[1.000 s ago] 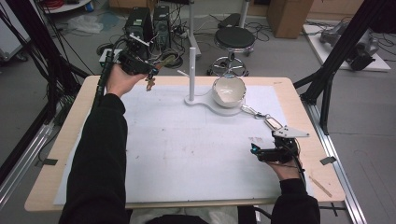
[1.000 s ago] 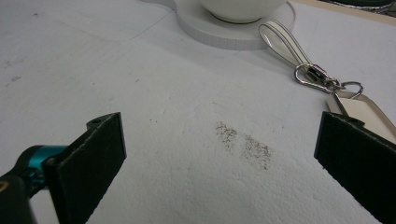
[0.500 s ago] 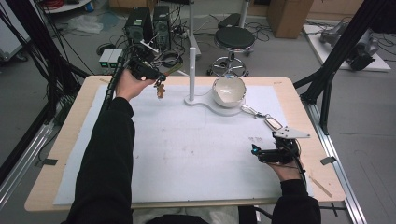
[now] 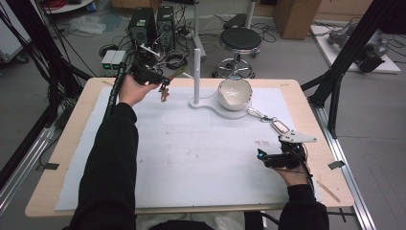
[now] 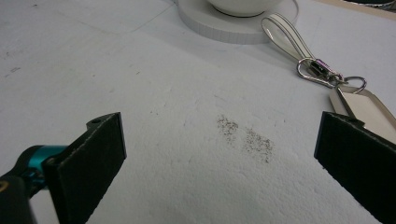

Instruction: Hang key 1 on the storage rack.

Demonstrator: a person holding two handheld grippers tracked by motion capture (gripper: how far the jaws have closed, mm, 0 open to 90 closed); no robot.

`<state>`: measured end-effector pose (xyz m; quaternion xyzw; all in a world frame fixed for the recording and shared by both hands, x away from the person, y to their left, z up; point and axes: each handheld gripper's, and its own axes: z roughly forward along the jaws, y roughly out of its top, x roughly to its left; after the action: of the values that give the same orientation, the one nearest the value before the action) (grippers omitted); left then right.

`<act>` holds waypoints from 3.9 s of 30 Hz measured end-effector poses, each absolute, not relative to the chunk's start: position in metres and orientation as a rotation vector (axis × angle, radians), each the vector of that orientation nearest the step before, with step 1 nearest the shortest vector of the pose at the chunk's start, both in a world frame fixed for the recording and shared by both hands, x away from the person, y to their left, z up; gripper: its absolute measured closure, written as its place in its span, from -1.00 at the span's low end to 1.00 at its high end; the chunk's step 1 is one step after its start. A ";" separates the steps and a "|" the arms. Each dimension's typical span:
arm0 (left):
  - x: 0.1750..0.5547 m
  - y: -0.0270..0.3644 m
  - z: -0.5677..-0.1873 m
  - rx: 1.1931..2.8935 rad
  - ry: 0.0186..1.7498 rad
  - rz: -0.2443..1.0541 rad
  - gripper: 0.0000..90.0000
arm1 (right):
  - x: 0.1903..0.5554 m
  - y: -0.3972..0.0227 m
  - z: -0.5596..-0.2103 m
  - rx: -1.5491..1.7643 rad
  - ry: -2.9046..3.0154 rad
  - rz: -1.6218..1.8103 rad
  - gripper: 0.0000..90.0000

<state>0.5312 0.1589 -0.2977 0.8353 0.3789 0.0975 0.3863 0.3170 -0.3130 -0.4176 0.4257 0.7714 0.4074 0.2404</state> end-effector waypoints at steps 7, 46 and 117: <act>0.532 0.153 -0.303 2.152 0.962 0.222 0.61 | 0.317 -0.313 -0.418 1.167 2.111 1.116 -0.97; 0.535 0.131 -0.320 2.174 0.887 0.089 -0.02 | 0.318 -0.312 -0.418 1.184 2.129 1.116 -0.97; 0.411 0.214 -0.345 2.011 0.885 0.282 -0.96 | 0.317 -0.311 -0.418 1.177 2.130 1.107 -0.97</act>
<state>0.4111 0.2135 -0.3454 0.8121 0.3576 0.1138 0.4469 0.3166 -0.3113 -0.4179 0.4283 0.7749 0.4028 0.2320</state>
